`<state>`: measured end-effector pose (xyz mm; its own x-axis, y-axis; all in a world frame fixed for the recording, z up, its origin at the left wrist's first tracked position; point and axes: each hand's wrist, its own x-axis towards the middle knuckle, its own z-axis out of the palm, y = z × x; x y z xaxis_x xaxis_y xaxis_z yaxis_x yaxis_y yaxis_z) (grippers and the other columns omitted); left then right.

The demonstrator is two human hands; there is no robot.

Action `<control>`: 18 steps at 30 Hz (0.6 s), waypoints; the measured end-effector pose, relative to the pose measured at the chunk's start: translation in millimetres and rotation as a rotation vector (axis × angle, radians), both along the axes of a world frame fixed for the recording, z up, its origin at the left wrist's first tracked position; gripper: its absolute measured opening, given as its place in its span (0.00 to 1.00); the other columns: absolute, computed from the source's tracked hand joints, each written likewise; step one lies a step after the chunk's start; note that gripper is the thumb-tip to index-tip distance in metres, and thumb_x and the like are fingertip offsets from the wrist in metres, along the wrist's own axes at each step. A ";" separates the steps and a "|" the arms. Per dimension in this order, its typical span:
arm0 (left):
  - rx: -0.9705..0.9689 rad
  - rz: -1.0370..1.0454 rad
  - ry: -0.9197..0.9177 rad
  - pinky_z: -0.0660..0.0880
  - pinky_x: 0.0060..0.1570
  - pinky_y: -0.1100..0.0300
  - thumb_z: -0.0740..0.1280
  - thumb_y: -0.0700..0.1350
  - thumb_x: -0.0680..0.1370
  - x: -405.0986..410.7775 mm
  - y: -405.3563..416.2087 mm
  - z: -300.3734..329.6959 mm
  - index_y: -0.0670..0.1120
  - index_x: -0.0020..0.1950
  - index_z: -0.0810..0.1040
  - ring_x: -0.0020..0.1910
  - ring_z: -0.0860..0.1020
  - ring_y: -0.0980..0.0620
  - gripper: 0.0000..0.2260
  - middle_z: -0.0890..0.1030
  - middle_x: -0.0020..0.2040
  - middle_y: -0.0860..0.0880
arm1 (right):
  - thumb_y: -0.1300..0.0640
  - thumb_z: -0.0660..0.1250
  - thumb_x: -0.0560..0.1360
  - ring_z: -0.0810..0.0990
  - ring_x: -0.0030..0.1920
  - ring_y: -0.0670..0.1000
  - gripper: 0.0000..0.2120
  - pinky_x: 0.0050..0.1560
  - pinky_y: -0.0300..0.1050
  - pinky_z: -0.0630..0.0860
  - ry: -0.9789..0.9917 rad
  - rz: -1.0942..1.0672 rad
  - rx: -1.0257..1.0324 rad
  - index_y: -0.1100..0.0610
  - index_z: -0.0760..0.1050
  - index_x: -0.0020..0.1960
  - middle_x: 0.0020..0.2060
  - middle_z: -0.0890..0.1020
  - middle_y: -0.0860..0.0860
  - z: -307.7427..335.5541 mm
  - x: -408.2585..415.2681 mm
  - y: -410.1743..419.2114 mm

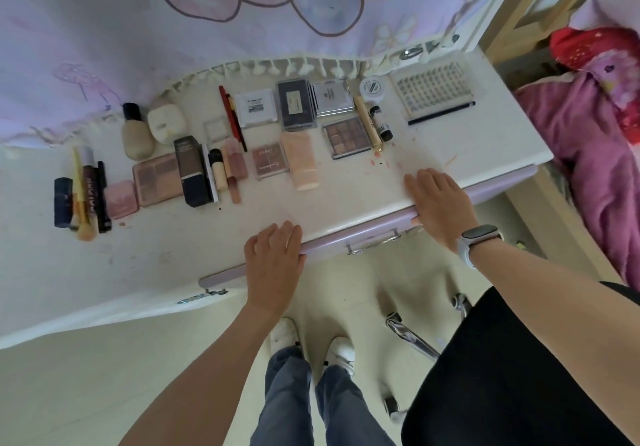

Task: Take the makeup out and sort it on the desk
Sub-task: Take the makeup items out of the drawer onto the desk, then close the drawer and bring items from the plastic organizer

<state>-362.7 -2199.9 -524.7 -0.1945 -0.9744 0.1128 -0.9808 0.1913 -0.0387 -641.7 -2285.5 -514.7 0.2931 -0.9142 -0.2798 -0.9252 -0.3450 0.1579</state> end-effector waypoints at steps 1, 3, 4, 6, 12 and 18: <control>-0.013 -0.002 -0.002 0.76 0.46 0.51 0.77 0.46 0.64 0.2 1.7 -2.6 0.43 0.52 0.81 0.48 0.80 0.43 0.19 0.82 0.51 0.45 | 0.56 0.67 0.72 0.62 0.68 0.61 0.33 0.70 0.53 0.56 -0.007 0.001 -0.001 0.64 0.57 0.71 0.65 0.66 0.62 -0.9 -1.2 0.3; -0.009 -0.007 0.006 0.76 0.46 0.50 0.78 0.47 0.63 1.2 2.4 -4.2 0.43 0.53 0.81 0.48 0.80 0.42 0.20 0.82 0.51 0.45 | 0.57 0.65 0.74 0.60 0.70 0.60 0.32 0.70 0.53 0.56 -0.006 -0.011 -0.005 0.63 0.56 0.72 0.67 0.64 0.62 -2.4 -1.8 2.4; 0.004 -0.007 0.021 0.76 0.47 0.50 0.78 0.47 0.63 1.4 2.7 -3.7 0.43 0.53 0.81 0.48 0.80 0.42 0.20 0.82 0.51 0.45 | 0.56 0.64 0.75 0.58 0.70 0.60 0.31 0.70 0.54 0.55 -0.010 -0.026 -0.003 0.63 0.55 0.72 0.68 0.63 0.62 -2.6 -0.3 4.1; 0.048 0.008 0.087 0.75 0.48 0.48 0.78 0.45 0.63 2.3 2.4 -0.9 0.42 0.53 0.81 0.50 0.80 0.41 0.20 0.81 0.52 0.44 | 0.56 0.60 0.77 0.55 0.72 0.61 0.29 0.71 0.55 0.54 -0.032 -0.088 0.013 0.64 0.52 0.73 0.70 0.59 0.63 -1.2 9.1 8.8; 0.249 0.156 0.435 0.61 0.65 0.50 0.66 0.44 0.76 12.7 22.4 14.9 0.45 0.66 0.71 0.67 0.67 0.45 0.19 0.71 0.67 0.46 | 0.57 0.55 0.76 0.47 0.75 0.56 0.27 0.73 0.54 0.47 -0.154 -0.165 0.183 0.57 0.51 0.74 0.75 0.49 0.56 26.2 69.5 34.1; 0.240 0.582 0.628 0.64 0.60 0.55 0.63 0.47 0.77 81.5 99.6 56.1 0.47 0.64 0.72 0.61 0.73 0.48 0.16 0.74 0.62 0.48 | 0.57 0.52 0.79 0.72 0.59 0.56 0.16 0.59 0.48 0.69 -0.389 0.177 0.388 0.57 0.69 0.64 0.59 0.76 0.55 90.4 181.3 72.0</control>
